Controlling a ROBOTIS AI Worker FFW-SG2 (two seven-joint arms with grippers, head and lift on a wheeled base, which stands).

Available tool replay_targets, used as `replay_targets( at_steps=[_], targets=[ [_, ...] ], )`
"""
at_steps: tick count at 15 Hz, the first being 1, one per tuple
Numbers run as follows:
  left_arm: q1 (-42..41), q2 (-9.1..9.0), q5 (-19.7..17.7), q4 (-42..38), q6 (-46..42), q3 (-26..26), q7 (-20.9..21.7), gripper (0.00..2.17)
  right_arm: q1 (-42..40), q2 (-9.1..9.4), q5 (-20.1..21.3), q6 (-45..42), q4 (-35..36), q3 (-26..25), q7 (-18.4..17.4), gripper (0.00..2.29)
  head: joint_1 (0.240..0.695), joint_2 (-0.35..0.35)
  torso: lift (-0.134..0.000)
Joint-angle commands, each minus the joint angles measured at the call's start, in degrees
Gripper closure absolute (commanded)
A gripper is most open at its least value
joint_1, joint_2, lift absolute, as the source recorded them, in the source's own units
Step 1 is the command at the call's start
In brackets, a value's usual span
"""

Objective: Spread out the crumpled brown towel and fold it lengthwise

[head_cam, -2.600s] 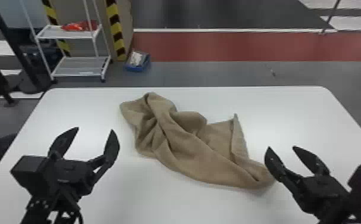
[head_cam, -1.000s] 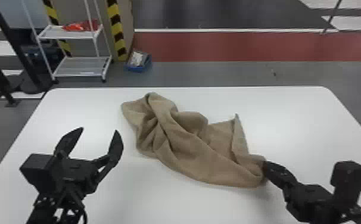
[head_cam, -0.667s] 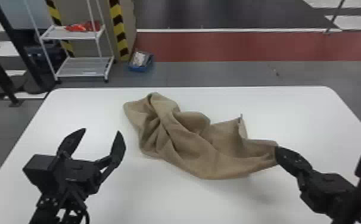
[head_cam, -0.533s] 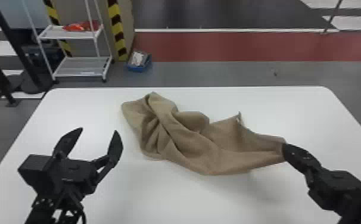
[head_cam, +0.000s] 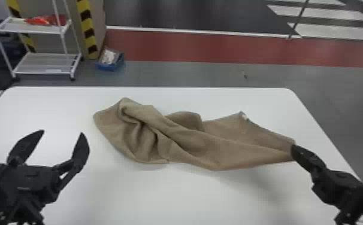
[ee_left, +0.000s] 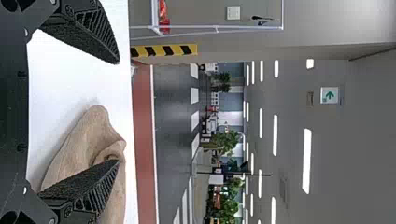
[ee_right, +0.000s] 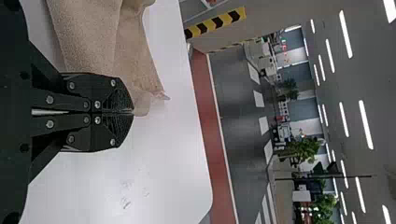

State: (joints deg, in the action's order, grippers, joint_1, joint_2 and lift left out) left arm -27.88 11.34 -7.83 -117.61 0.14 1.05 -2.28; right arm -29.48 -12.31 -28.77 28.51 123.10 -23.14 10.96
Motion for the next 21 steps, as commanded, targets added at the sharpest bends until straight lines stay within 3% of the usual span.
replay_targets(
  at_steps=[1, 5, 6, 8, 9, 15, 18, 21],
  targets=[
    [-0.33, 0.00, 0.01, -0.25, 0.00, 0.01, 0.00, 0.14, 0.91, 1.85, 0.12, -0.78, -3.66, -3.32, 0.47, 1.36, 0.695, -0.171, -0.128],
    [-0.68, 0.00, 0.10, -0.34, 0.00, 0.18, 0.09, 0.14, 3.55, 2.02, 1.09, -0.78, -10.25, -6.57, 0.47, 1.35, 0.695, -0.234, -0.128],
    [-0.68, 0.00, 0.10, -0.34, 0.00, 0.27, 0.09, 0.14, 4.25, 2.02, 1.61, -0.25, -10.95, -7.01, 0.56, 1.22, 0.695, -0.264, -0.128],
    [-0.68, -0.09, 0.27, -0.43, 0.00, 0.54, 0.09, 0.14, 4.43, 2.02, 1.97, -0.43, -11.39, -6.66, 0.56, 0.36, 0.695, -0.282, -0.128],
    [-0.59, -0.09, 0.45, -0.43, 0.00, 0.62, 0.09, 0.14, 4.43, 2.20, 1.88, -0.60, -11.22, -6.31, 0.64, 0.07, 0.695, -0.289, -0.128],
    [0.02, 0.18, 0.36, -0.08, 0.00, 0.45, 0.00, 0.14, 3.46, 5.45, 1.97, -3.06, -2.34, -2.09, 1.17, 0.05, 0.695, -0.254, -0.128],
    [0.29, 0.35, 0.27, 0.19, 0.18, 0.36, 0.00, 0.14, 3.90, 6.42, 3.46, -2.89, -1.28, 5.03, 1.44, 0.05, 0.695, -0.184, -0.128],
    [0.46, 0.44, 0.10, 0.36, 0.18, 0.27, 0.00, 0.14, 4.78, 7.03, 10.67, -4.47, -1.81, 16.28, 1.35, 0.07, 0.695, -0.098, -0.128]
  ],
)
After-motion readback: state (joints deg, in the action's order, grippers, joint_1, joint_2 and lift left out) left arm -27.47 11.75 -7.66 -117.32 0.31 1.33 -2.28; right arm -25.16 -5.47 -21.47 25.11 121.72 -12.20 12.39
